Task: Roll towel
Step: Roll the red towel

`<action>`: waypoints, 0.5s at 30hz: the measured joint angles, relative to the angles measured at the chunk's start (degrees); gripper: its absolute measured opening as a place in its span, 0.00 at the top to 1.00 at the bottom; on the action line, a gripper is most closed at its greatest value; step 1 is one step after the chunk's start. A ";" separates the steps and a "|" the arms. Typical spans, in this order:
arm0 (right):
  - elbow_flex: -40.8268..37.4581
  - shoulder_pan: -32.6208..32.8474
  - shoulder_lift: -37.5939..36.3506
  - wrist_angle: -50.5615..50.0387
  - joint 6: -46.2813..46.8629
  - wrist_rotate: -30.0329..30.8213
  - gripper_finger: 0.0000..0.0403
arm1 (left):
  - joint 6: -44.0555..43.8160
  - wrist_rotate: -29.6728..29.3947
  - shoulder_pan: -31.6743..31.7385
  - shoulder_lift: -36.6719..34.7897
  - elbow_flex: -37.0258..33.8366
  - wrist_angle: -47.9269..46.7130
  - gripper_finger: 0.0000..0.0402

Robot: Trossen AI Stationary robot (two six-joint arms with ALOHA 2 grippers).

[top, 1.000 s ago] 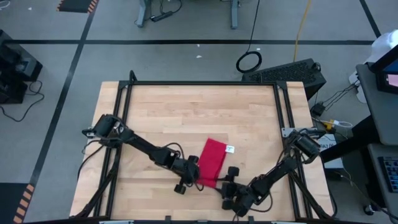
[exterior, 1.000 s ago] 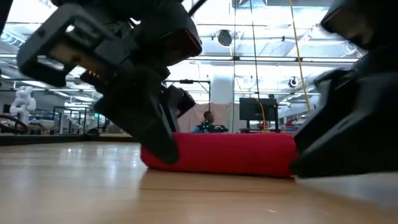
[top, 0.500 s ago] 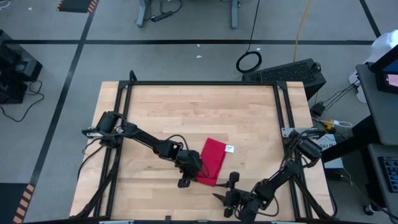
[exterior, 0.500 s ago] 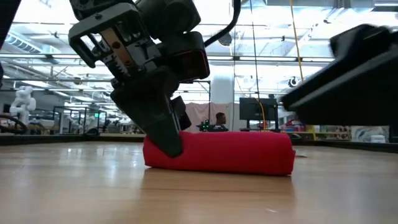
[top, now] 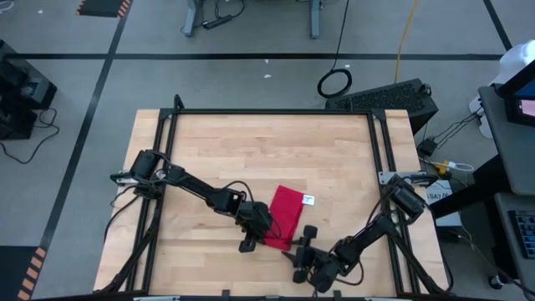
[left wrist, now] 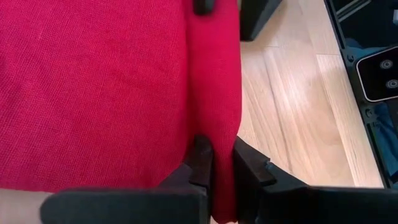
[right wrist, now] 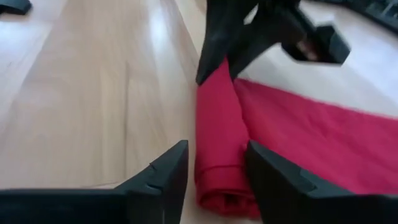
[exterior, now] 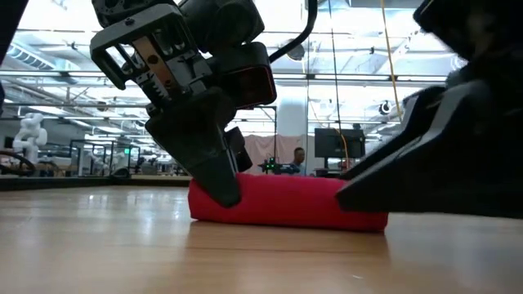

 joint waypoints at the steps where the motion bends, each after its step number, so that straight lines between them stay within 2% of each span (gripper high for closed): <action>1: 0.00 -0.30 0.00 -0.66 1.27 -0.90 0.63 | 0.00 0.01 0.00 0.02 0.00 0.00 0.92; 7: 0.11 -1.19 0.00 -2.53 6.50 -2.80 0.79 | -0.19 -0.36 -0.02 0.02 0.00 -0.15 0.88; 11: 0.20 -1.16 -0.18 -5.08 11.40 -3.17 0.89 | -0.86 -4.08 -0.76 -0.55 0.00 -0.49 0.88; 15: 0.28 -1.21 -0.33 -7.35 17.23 -4.61 0.92 | 1.57 -5.74 -1.25 -2.59 -0.02 -2.72 0.85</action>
